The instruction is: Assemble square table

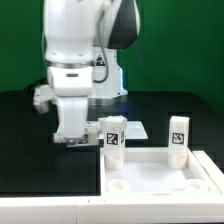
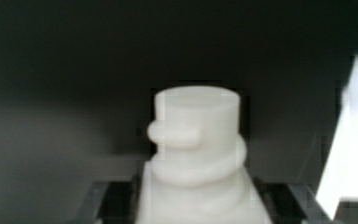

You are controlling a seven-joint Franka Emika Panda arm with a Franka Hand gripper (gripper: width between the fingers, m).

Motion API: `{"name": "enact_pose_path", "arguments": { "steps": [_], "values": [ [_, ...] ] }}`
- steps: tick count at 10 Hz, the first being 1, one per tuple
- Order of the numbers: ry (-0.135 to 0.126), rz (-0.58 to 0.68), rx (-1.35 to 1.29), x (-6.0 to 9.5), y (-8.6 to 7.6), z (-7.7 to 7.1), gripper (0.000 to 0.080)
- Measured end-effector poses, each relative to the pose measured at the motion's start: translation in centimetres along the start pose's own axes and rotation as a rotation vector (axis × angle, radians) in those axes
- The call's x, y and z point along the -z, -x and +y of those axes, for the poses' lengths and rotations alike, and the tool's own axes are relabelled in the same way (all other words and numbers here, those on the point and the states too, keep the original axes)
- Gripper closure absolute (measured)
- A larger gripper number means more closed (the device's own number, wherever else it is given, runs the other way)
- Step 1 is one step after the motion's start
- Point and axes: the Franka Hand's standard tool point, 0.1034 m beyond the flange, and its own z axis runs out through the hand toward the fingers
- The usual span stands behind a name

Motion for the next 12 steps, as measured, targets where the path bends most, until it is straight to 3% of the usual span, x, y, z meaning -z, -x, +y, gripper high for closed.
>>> {"name": "enact_pose_path", "arguments": {
  "steps": [2,7,8,10,12],
  "values": [
    [0.064,0.014,-0.243,1.1,4.2,-0.9,0.0515],
    [0.052,0.024,-0.529,0.7,3.8,-1.0,0.0515],
    [0.073,0.041,-0.707,0.4,4.6,-1.0,0.0515],
    [0.036,0.073,-0.992,-0.8,5.2,-2.1,0.0515],
    [0.034,0.075,-1.087,-0.8,5.0,-2.0,0.0515]
  ]
}}
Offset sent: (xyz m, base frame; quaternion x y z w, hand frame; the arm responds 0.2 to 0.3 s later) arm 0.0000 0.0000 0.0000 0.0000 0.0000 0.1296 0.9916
